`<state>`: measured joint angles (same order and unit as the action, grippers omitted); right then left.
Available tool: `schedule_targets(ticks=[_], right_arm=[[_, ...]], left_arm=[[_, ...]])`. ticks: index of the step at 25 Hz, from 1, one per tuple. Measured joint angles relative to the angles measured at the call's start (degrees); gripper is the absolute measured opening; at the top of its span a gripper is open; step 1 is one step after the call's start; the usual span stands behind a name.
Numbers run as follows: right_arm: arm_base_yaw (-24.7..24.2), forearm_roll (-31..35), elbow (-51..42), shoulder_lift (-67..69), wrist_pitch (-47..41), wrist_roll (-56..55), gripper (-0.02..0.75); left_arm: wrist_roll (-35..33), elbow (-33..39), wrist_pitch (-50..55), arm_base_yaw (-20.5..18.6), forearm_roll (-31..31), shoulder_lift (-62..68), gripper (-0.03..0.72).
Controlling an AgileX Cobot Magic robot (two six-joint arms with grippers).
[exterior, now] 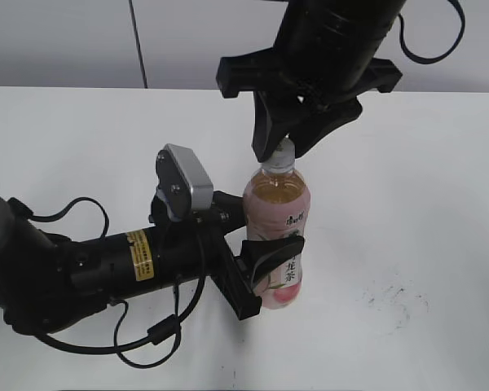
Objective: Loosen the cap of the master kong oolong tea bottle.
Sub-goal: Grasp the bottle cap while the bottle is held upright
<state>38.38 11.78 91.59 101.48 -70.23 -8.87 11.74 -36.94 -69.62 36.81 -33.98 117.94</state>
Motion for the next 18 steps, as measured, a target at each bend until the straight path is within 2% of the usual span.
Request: schedule_targets(ticks=[5,8,18], right_arm=[[0.0,0.12,0.04,0.06,0.0,5.69,0.278],[-0.05,0.45,0.04,0.06,0.0,14.41,0.278],[-0.05,0.3,0.04,0.17,0.0,59.66,0.274]], left_arm=[[0.02,0.0,0.05,0.0,0.15,0.0,0.392],[0.02,0.0,0.0,0.0,0.15,0.0,0.392],[0.02,0.0,-0.05,-0.05,0.1,0.0,0.392]])
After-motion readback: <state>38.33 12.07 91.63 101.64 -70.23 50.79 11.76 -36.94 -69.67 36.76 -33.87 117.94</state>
